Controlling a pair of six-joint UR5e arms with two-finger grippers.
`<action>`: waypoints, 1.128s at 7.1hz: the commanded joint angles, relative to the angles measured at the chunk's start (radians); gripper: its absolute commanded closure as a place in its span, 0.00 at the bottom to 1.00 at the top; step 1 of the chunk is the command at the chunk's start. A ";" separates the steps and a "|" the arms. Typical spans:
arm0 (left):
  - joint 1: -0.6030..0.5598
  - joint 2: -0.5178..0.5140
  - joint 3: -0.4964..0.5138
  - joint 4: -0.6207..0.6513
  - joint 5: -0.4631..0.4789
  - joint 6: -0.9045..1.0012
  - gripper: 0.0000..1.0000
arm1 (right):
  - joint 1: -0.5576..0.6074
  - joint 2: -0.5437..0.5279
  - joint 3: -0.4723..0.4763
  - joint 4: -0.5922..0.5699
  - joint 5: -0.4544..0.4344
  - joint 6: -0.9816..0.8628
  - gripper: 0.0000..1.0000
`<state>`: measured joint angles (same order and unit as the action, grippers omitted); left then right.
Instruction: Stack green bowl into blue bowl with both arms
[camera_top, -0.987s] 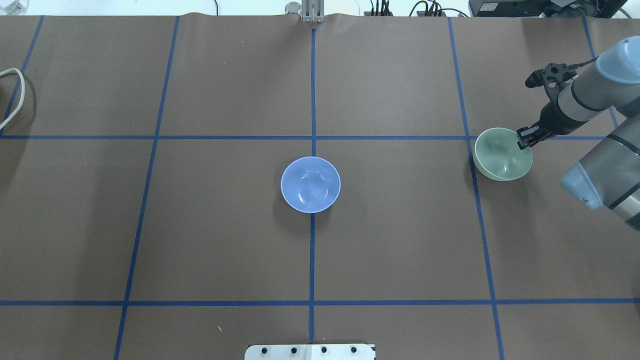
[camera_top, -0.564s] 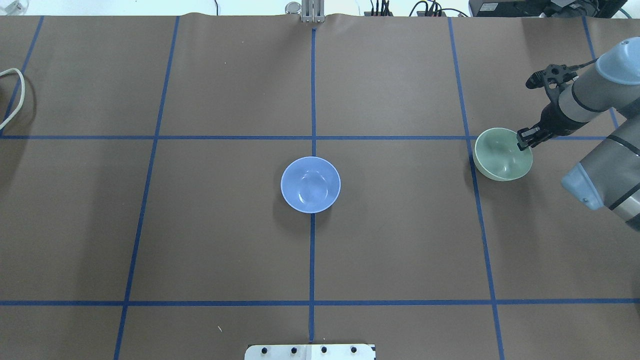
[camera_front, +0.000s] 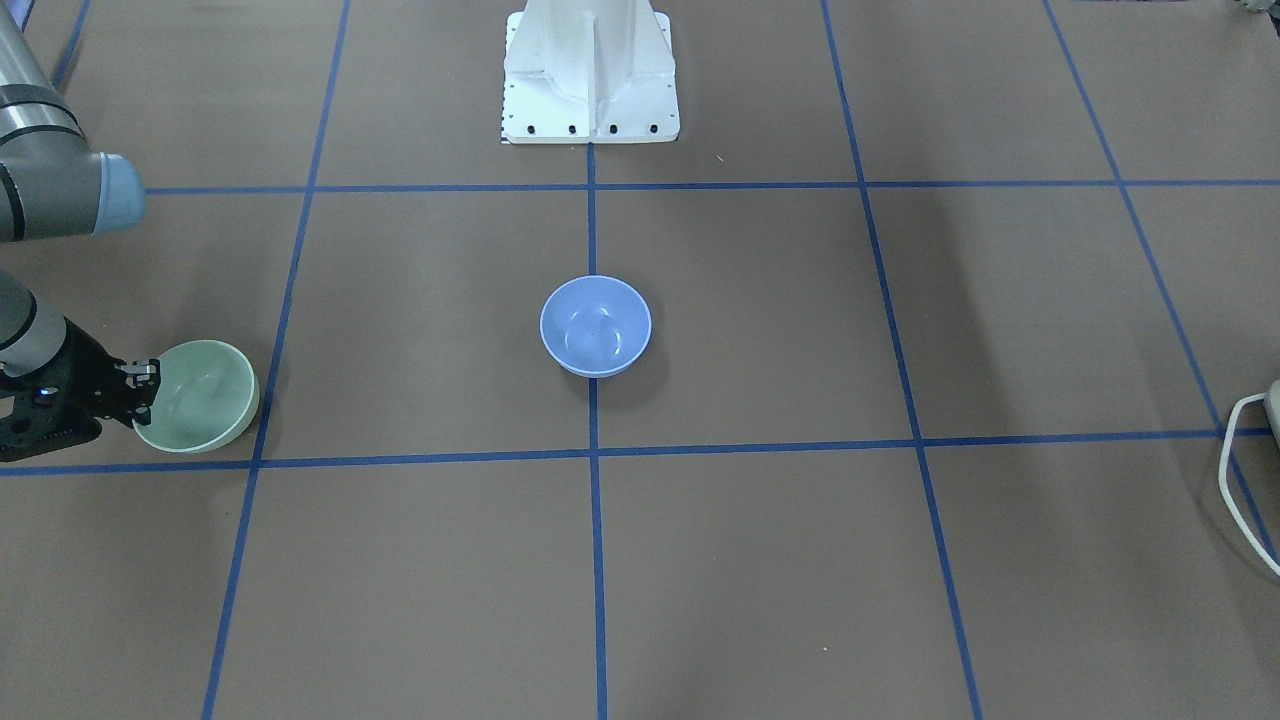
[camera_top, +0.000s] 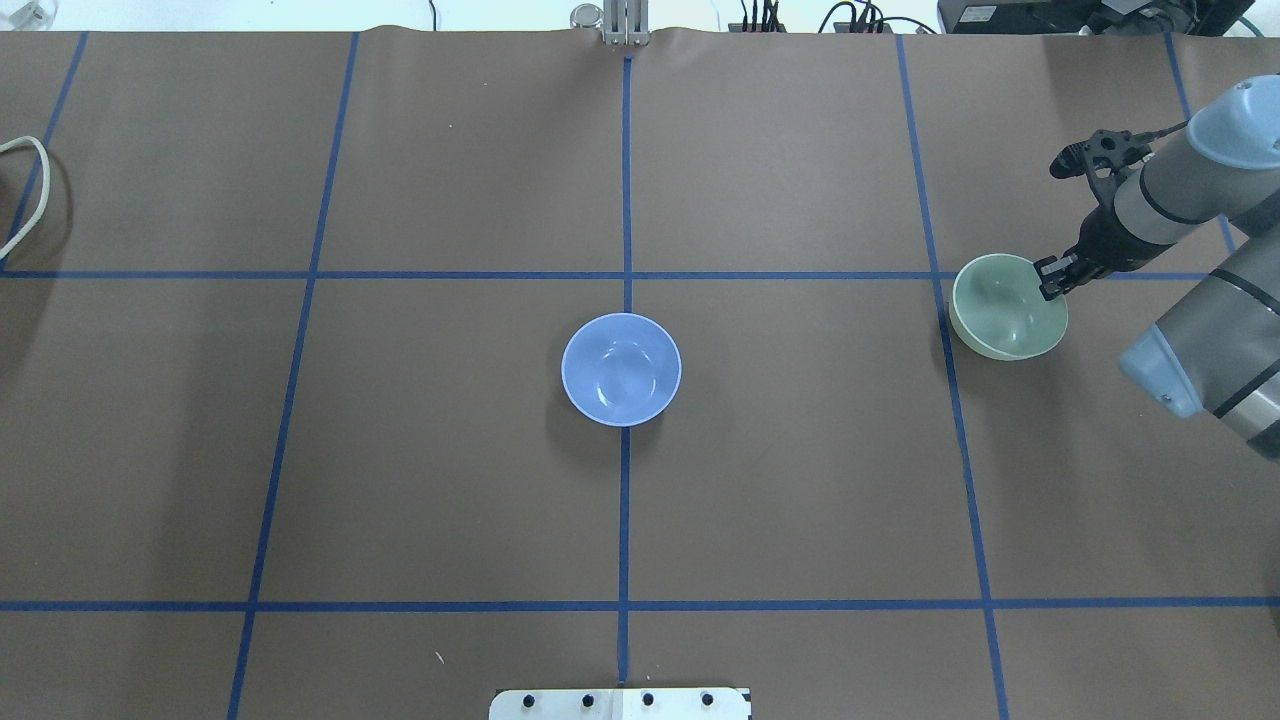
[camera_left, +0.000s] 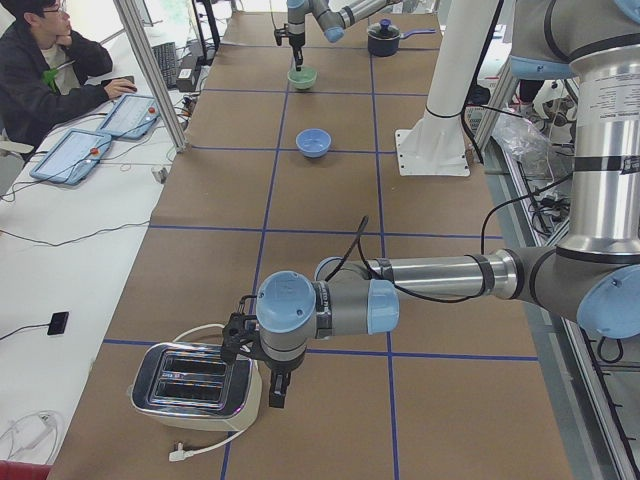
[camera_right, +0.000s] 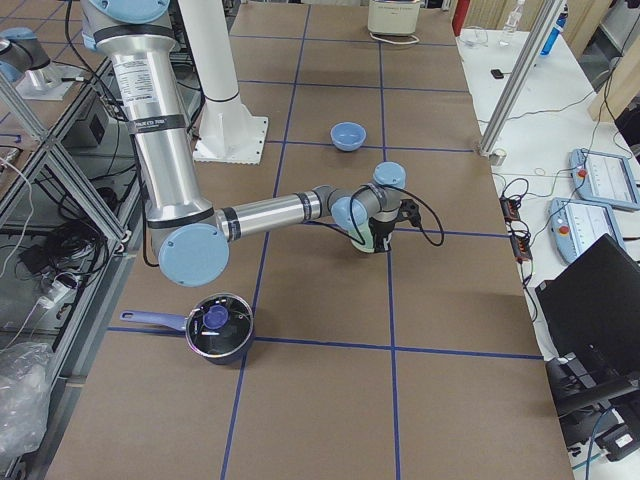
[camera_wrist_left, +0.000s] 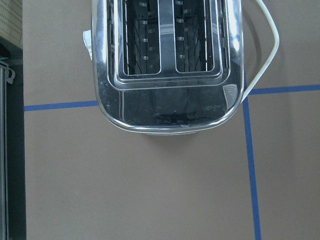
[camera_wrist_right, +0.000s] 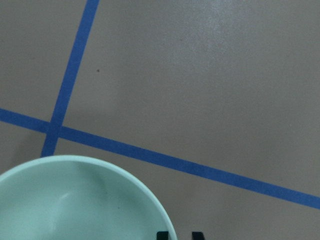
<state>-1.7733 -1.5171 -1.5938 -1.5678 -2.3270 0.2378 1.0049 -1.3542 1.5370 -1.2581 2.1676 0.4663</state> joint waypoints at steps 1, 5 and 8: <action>0.000 0.000 -0.001 0.000 0.000 0.000 0.02 | 0.052 0.015 0.008 -0.003 0.139 0.008 1.00; 0.002 0.000 -0.001 0.000 -0.003 0.000 0.02 | 0.054 0.105 0.141 -0.001 0.238 0.344 1.00; 0.008 -0.002 -0.001 0.000 -0.005 0.000 0.02 | -0.253 0.217 0.288 -0.012 -0.083 0.804 1.00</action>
<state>-1.7687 -1.5180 -1.5954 -1.5677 -2.3314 0.2378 0.9043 -1.1912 1.7746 -1.2632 2.2536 1.0740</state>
